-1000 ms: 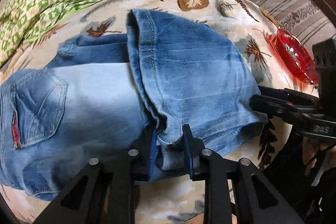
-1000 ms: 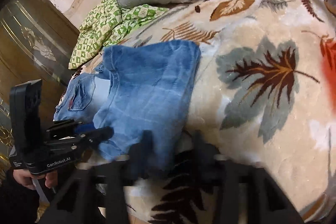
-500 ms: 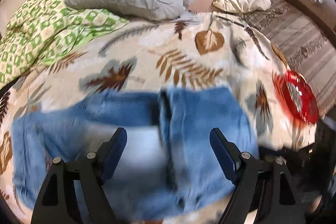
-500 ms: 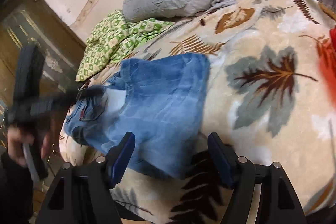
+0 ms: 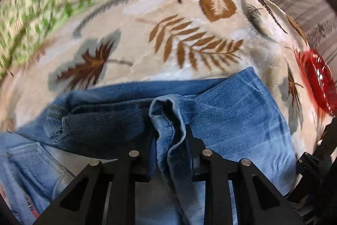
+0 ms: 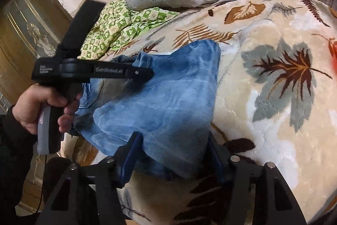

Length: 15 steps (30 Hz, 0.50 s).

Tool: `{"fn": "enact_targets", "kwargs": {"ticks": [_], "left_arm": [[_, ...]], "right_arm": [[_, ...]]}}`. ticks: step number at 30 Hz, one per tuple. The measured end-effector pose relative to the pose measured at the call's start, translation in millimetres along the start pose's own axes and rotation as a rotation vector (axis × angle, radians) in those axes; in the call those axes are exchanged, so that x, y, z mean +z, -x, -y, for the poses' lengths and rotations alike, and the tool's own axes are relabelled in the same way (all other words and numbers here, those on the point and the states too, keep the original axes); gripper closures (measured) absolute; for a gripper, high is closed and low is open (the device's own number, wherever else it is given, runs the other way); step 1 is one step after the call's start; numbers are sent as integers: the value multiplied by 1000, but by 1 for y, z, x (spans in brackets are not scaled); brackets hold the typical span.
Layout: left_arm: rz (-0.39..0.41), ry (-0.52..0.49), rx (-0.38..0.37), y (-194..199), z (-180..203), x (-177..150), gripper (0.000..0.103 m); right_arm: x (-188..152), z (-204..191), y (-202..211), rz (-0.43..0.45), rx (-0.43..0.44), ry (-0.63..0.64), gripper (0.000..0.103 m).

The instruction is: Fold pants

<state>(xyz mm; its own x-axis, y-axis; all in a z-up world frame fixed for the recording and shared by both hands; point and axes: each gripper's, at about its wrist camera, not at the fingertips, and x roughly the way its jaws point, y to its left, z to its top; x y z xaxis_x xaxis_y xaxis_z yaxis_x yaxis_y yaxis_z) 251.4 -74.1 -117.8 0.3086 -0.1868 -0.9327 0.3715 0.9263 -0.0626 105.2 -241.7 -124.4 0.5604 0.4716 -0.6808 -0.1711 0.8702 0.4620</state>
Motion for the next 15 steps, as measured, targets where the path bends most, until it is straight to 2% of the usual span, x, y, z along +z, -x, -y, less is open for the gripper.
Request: {"fn": "enact_targets", "kwargs": {"ticks": [2,3,4,5,6,7,8,10,11,15], "left_arm": [[-1,25,-38,-2,-7,0,75],[4,0,-30,-1,-4,-1,75],[17,-33,-16,2,0,-2,70],[31,-66,17,6,4,-3,45],[32,-81,92,14,6,-4,29],[34,-73,124,21,6,-2,15],[52,-55,130,31,5,-2,15],[65,-32,68,53,8,2,14],[64,-35,61,59,12,5,14],[64,-115,43,72,52,18,11]], "right_arm": [[0,0,-2,-2,-4,5,40],[0,-1,-3,0,-5,6,40],[0,-1,-3,3,-2,6,40],[-1,0,-2,9,4,1,40],[-1,1,0,13,11,-9,40],[-1,3,3,15,21,-28,40],[-1,5,5,19,30,-45,40],[-3,11,11,32,53,-91,40],[-3,15,14,45,63,-120,40],[-1,22,19,64,81,-171,40]]}}
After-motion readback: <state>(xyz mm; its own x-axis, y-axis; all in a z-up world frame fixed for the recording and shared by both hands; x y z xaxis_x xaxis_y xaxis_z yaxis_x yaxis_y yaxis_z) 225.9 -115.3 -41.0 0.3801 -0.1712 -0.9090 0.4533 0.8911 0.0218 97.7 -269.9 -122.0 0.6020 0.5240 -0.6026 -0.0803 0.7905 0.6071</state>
